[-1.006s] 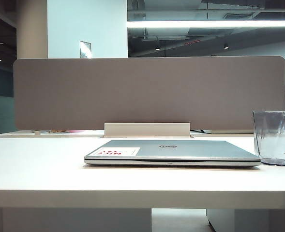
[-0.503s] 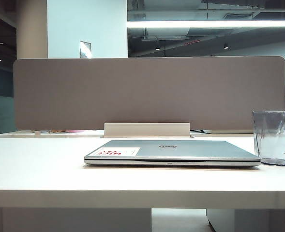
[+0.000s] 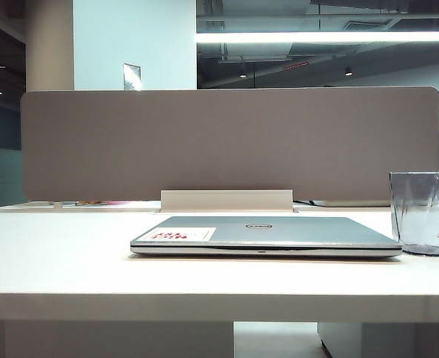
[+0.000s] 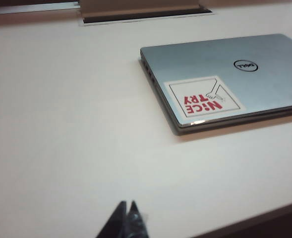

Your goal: Pick up the water cup and place it on the right side of the laptop.

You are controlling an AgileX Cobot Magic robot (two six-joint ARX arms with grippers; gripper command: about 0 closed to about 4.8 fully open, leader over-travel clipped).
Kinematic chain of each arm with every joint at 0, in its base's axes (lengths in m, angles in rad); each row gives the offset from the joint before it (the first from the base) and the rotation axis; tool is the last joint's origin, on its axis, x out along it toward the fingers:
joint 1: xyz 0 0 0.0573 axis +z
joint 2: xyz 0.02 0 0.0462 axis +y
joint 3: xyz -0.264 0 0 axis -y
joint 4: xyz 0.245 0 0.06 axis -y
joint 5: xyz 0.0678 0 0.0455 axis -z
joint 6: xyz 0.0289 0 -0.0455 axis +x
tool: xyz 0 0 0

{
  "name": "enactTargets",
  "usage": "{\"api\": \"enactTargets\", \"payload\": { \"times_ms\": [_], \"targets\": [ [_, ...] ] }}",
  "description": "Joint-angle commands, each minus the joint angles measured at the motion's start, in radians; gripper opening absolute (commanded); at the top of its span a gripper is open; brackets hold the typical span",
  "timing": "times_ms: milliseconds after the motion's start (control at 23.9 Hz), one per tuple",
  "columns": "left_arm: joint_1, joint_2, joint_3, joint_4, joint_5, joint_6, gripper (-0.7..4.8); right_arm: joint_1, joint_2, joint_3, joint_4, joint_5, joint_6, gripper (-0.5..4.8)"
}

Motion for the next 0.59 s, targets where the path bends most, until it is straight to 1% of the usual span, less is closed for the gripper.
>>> {"api": "enactTargets", "payload": {
  "times_ms": [42,126,503,587],
  "targets": [
    [0.000,-0.043,-0.029,0.041,0.005,0.005,-0.04,-0.001,-0.002,-0.004,0.010,-0.012,0.001,-0.02],
    [0.000,-0.091,-0.053,0.057,0.006,0.002,-0.04,-0.001,-0.002,-0.004,0.010,-0.012,0.000,-0.02],
    [0.000,-0.231,-0.054,-0.020,0.007,0.010,-0.04,-0.001,-0.002,-0.004,0.010,-0.012,-0.002,-0.02],
    [0.000,-0.251,-0.054,-0.019,0.022,0.010,-0.04,-0.001,-0.002,-0.004,0.010,-0.012,-0.002,-0.02]
  ]
}}
